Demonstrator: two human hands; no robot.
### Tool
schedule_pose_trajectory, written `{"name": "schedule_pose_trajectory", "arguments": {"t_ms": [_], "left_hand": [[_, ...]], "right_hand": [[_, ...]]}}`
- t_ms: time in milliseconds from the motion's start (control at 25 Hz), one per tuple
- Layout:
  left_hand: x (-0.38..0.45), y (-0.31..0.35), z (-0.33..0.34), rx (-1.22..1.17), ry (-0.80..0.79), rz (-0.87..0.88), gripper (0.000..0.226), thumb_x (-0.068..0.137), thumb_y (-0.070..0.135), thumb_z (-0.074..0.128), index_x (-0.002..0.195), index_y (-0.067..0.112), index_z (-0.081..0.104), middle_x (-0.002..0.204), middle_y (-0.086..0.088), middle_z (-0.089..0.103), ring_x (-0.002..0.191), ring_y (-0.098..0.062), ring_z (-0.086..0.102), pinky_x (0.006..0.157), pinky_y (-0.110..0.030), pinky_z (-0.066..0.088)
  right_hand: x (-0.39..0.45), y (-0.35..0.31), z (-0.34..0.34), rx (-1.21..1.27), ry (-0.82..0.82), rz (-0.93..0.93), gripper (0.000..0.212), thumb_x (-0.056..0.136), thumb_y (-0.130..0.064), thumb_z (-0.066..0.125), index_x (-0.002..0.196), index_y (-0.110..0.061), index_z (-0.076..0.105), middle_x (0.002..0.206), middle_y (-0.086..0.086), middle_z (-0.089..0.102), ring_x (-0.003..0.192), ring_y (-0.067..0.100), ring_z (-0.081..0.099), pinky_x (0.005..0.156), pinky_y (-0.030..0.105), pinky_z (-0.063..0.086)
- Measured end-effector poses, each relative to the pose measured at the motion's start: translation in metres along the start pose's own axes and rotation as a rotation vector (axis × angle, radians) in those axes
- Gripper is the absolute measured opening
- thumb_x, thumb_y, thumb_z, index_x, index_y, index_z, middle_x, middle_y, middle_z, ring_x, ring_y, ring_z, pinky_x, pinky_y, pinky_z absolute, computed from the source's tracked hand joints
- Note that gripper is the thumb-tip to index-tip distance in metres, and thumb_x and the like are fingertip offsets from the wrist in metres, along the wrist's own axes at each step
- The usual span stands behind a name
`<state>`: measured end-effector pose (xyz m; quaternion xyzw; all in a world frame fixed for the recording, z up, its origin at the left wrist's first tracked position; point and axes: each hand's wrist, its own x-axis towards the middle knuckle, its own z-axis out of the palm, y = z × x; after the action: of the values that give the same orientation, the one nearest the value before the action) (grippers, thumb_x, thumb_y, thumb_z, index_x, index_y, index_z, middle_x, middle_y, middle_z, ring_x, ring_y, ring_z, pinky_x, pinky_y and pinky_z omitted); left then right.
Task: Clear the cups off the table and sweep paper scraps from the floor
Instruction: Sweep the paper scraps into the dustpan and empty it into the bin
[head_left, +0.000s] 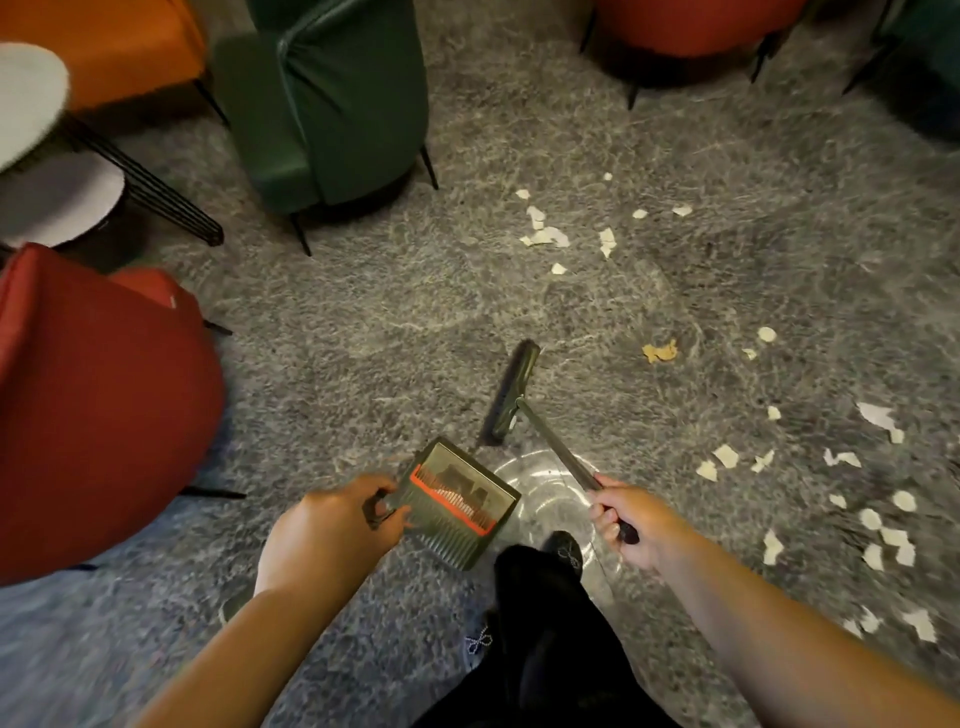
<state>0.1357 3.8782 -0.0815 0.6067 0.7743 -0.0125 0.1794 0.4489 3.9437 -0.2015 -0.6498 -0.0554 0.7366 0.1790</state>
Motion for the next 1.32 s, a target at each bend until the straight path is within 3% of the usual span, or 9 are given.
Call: {"name": "schedule_pose_trajectory", "arguments": {"t_ms": [160,320,400,560,720,800,1000,1320], "left_hand": [[0.037,0.03,0.001,0.01,-0.033,0.021,0.034,0.081,0.058,0.063,0.111,0.041,0.063,0.078,0.015,0.07,0.064,-0.009,0.063,0.048,-0.02,0.046],[0.081,0.076,0.001,0.023,-0.06,0.094,0.031,0.083,0.055,0.061,0.11,0.041,0.062,0.062,0.016,0.056,0.055,-0.009,0.054,0.04,-0.017,0.035],[0.101,0.1,0.001,0.006,-0.079,0.125,0.032,0.085,0.055,0.06,0.113,0.04,0.061,0.061,0.017,0.051,0.055,-0.009,0.053,0.042,-0.018,0.036],[0.131,0.147,0.002,0.006,-0.101,0.23,0.038,0.086,0.058,0.058,0.119,0.038,0.06,0.078,0.012,0.067,0.062,-0.014,0.059,0.047,-0.023,0.043],[0.154,0.191,0.003,-0.002,-0.087,0.316,0.04,0.085,0.056,0.06,0.119,0.034,0.062,0.083,0.009,0.07,0.069,-0.017,0.064,0.052,-0.026,0.049],[0.164,0.208,0.004,0.014,-0.078,0.352,0.04,0.086,0.056,0.06,0.119,0.034,0.061,0.082,0.009,0.07,0.065,-0.016,0.06,0.048,-0.025,0.045],[0.187,0.236,-0.004,0.028,-0.051,0.367,0.039,0.086,0.057,0.058,0.119,0.036,0.061,0.071,0.008,0.064,0.055,-0.016,0.051,0.041,-0.022,0.035],[0.266,0.214,-0.056,-0.036,0.009,0.319,0.036,0.087,0.055,0.058,0.116,0.035,0.061,0.075,0.002,0.067,0.065,-0.022,0.062,0.05,-0.03,0.049]], "right_hand": [[0.017,-0.03,-0.016,-0.001,0.025,0.018,0.026,0.096,0.0,0.046,0.107,-0.021,0.057,0.058,0.001,0.043,0.036,0.004,0.036,0.03,0.014,0.026],[0.005,-0.054,-0.056,0.008,0.119,0.008,0.032,0.097,-0.001,0.046,0.123,-0.02,0.051,0.059,0.002,0.043,0.034,0.004,0.036,0.03,0.014,0.027],[-0.005,-0.063,-0.081,0.057,0.158,0.02,0.032,0.099,-0.003,0.044,0.126,-0.019,0.05,0.059,0.002,0.043,0.032,0.004,0.037,0.03,0.014,0.027],[-0.024,-0.071,-0.137,0.17,0.245,0.032,0.037,0.101,-0.004,0.038,0.133,-0.021,0.041,0.062,0.003,0.04,0.031,0.005,0.035,0.029,0.013,0.026],[-0.033,-0.075,-0.181,0.336,0.253,0.033,0.025,0.1,-0.003,0.036,0.117,-0.021,0.042,0.063,0.001,0.037,0.03,0.004,0.035,0.03,0.011,0.025],[-0.037,-0.078,-0.192,0.405,0.228,0.008,0.02,0.1,-0.001,0.034,0.108,-0.019,0.041,0.064,0.001,0.035,0.03,0.004,0.035,0.03,0.011,0.025],[-0.045,-0.098,-0.192,0.452,0.184,-0.088,0.025,0.101,-0.003,0.032,0.118,-0.02,0.043,0.063,0.001,0.035,0.034,0.003,0.035,0.031,0.013,0.026],[-0.018,-0.202,-0.118,0.35,0.18,-0.214,0.042,0.098,-0.001,0.04,0.131,-0.027,0.041,0.057,0.001,0.042,0.036,0.005,0.034,0.031,0.015,0.026]]}}
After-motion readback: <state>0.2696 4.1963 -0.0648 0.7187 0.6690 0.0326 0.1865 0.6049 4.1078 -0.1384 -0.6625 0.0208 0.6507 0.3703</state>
